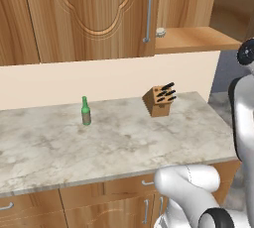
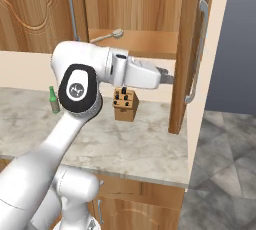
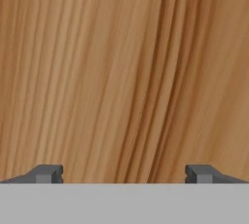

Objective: Pick the soap dispenser and dish brush from the cabinet and place them on the counter.

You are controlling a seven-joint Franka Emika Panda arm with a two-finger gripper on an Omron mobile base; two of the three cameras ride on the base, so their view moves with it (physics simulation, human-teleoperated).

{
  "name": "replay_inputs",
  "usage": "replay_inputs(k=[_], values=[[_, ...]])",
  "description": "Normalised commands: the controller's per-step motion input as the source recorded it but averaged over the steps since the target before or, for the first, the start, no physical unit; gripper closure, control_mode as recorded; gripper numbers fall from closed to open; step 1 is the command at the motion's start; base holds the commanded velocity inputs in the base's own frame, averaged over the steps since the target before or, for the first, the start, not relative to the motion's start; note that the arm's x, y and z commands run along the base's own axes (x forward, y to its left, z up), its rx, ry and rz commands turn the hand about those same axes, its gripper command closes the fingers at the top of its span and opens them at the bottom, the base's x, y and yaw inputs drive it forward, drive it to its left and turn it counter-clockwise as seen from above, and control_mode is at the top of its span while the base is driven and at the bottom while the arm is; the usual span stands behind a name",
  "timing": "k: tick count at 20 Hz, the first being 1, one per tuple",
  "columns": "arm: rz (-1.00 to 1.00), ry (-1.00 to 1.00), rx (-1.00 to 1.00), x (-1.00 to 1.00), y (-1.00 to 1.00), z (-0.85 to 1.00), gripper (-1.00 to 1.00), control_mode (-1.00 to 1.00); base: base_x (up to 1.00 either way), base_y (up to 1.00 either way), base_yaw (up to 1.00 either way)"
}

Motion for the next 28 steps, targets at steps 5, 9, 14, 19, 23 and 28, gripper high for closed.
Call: replay_inputs(k=[5,9,14,19,23,28], values=[[-0.02,-0.03,0.13,0.00,-0.68,0.00,-1.00,-1.00,0.00,0.00,0.00],[0.00,-0.04,0.15,0.04,-0.42,0.00,-1.00,-1.00,0.00,0.00,0.00],[0.01,-0.02,0.14,0.06,-0.30,0.00,-1.00,-1.00,0.00,0.00,0.00],[0.05,-0.04,0.10,-0.09,-0.09,0.00,-1.00,-1.00,0.00,0.00,0.00],[0.08,-0.11,0.05,-0.30,0.06,0.00,-1.00,-1.00,0.00,0.00,0.00],[0.10,-0.14,0.01,-0.35,0.24,0.00,-1.00,-1.00,0.00,0.00,0.00]])
